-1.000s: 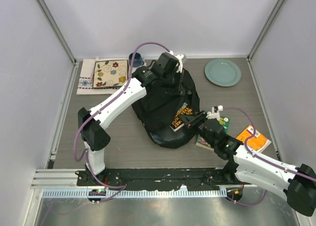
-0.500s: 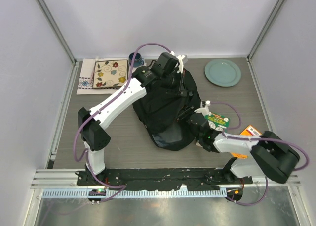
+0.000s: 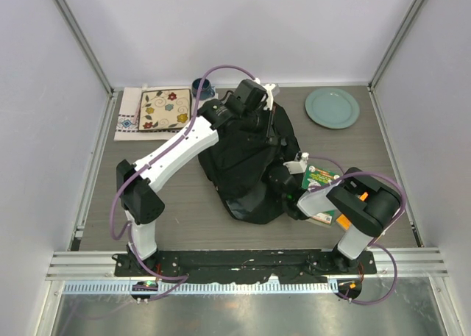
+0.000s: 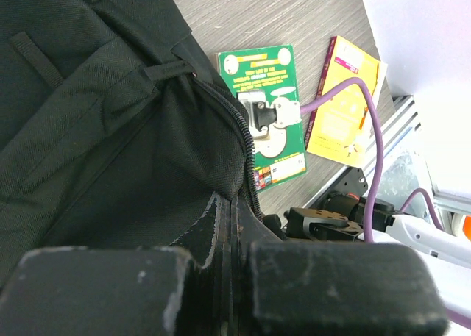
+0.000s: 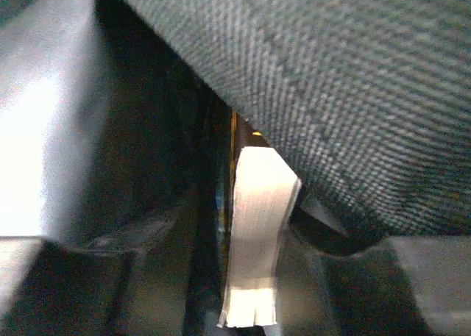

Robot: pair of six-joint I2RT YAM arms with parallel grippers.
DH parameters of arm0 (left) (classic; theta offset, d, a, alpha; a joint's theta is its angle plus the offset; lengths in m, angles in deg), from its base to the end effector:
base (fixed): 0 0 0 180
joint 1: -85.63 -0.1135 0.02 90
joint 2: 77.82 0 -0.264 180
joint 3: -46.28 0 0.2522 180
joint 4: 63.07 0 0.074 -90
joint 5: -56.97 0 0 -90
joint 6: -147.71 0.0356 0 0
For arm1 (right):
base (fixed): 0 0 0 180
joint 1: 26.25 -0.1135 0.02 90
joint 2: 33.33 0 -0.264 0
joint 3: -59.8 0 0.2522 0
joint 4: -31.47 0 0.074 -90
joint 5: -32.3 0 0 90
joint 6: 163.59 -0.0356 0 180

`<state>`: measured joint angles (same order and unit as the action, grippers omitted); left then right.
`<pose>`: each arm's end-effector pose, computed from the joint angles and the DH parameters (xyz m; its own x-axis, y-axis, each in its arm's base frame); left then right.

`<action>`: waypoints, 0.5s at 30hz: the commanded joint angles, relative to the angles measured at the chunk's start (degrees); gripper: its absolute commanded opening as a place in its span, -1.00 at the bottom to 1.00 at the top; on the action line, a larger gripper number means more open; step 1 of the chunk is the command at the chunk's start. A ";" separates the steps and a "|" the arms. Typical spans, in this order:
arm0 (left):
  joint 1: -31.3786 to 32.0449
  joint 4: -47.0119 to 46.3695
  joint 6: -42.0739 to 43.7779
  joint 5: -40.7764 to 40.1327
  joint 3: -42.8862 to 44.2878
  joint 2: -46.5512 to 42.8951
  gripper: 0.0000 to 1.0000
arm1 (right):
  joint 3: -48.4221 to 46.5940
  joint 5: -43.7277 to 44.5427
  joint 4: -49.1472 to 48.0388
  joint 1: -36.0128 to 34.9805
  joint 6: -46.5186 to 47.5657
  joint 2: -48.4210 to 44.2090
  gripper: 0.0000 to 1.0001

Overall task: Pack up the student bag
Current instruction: Place the book in the student bag.

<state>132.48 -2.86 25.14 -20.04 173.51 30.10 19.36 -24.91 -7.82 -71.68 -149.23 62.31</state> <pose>0.2824 -0.3129 0.3769 -0.8226 0.1105 -0.5578 0.4560 0.7143 -0.5309 0.2171 0.1929 0.1406 -0.2738 0.8825 -0.3823 0.1285 0.4275 0.8948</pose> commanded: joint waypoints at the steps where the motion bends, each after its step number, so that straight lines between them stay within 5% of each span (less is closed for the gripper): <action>1: -0.18 -4.09 0.06 0.54 0.17 -4.21 -1.00 | -1.97 8.26 6.52 0.08 -4.86 -1.50 0.12; 6: -0.27 -4.27 0.32 -0.51 -0.79 -4.12 -1.00 | -0.49 2.55 11.04 0.08 -3.47 -6.59 0.45; 15: -1.15 -4.97 0.41 -1.92 -2.82 -4.65 -1.00 | 0.75 -7.30 29.49 0.17 -3.55 -20.56 0.46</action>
<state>132.11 -4.54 25.12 -21.13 170.84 29.25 20.78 -28.97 13.66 -71.64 -152.70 47.33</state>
